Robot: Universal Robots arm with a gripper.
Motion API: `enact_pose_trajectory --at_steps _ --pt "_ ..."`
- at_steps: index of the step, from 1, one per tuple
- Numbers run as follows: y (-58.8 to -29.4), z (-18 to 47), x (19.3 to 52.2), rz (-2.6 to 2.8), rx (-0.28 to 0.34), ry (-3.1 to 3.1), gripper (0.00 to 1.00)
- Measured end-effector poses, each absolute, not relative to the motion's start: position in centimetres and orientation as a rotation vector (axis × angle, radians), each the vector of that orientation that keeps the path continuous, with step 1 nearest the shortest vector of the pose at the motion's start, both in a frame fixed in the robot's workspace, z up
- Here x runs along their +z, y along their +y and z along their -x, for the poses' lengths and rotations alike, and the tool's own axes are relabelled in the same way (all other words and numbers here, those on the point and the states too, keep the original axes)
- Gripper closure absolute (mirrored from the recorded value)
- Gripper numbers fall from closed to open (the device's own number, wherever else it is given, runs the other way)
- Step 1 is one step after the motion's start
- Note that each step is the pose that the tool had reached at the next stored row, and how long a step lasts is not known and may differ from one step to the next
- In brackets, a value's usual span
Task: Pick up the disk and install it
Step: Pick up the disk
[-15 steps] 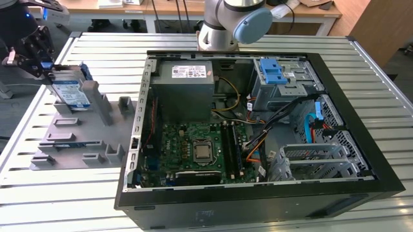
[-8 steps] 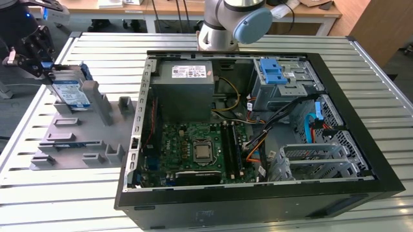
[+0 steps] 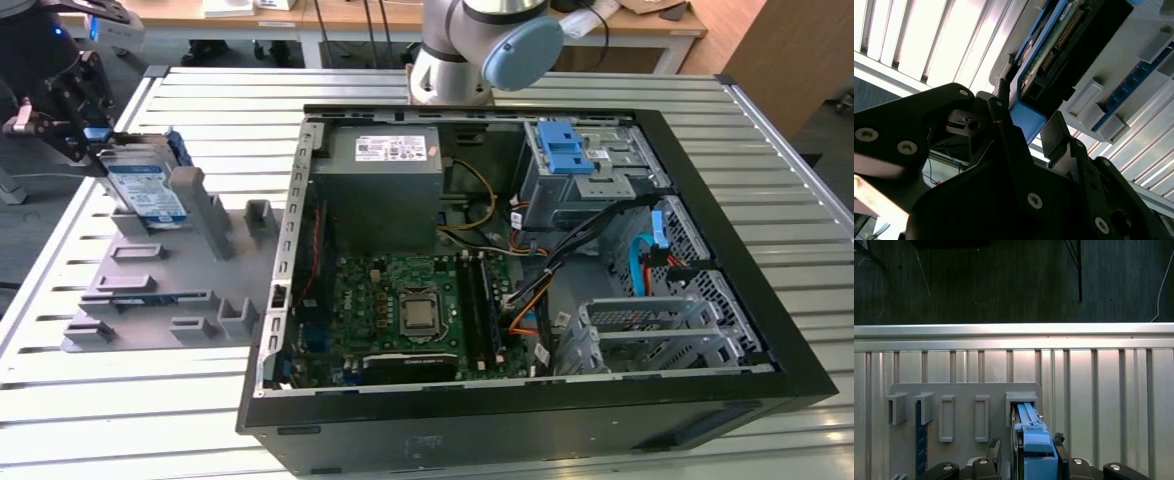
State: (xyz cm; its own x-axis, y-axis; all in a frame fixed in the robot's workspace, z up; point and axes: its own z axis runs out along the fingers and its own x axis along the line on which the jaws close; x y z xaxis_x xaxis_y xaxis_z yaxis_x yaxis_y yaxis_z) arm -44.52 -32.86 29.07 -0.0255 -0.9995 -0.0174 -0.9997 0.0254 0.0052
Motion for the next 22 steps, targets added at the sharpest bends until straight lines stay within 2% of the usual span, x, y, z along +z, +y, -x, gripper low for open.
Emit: enact_pose_trajectory --at_steps 18,20,21,22 --pt "-32.59 44.52 28.97 2.187 0.025 2.243 0.48" --pt "-32.59 44.52 28.97 2.187 0.025 2.243 0.50" --pt "-32.59 44.52 28.96 2.187 0.025 2.243 0.57" --pt "-32.59 44.52 28.96 2.187 0.025 2.243 0.57"
